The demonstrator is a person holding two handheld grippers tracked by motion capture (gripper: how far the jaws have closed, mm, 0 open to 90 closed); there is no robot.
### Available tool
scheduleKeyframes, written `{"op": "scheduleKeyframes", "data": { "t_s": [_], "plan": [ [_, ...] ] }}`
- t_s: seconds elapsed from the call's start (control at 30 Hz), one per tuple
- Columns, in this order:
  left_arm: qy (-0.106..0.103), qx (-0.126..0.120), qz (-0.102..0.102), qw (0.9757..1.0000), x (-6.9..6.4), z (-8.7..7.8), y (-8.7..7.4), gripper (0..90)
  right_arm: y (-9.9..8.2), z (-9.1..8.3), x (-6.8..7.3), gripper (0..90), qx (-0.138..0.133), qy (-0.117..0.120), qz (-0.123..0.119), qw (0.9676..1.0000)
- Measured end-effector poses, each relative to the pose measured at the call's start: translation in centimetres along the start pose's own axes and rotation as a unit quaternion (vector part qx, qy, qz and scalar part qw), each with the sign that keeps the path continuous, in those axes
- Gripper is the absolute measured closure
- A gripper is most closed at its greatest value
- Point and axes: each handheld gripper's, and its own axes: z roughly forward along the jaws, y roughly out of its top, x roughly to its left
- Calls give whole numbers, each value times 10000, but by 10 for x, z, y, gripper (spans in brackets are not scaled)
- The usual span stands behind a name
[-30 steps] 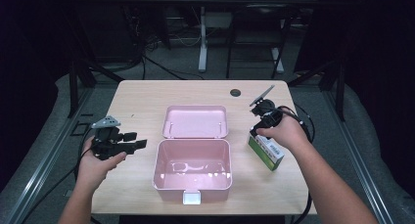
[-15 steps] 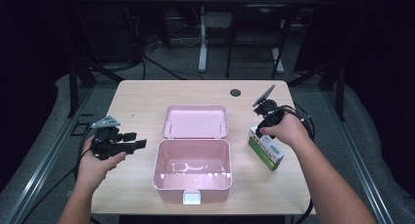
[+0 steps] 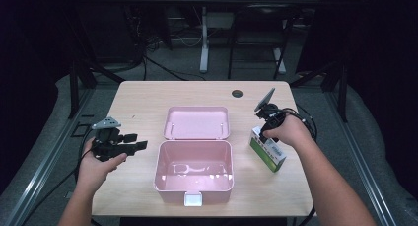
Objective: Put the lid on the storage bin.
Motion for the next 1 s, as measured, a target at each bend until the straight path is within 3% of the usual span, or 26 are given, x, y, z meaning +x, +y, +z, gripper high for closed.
{"op": "scheduleKeyframes", "data": {
  "t_s": [0.53,1.0],
  "plan": [
    [-9,36,-21,10000,1,1,0,440,3,11,-3,561,412,190,172,9988],
    [12,23,-41,10000,2,2,-1,440,2,23,-5,563,568,235,193,9979]
  ]
}}
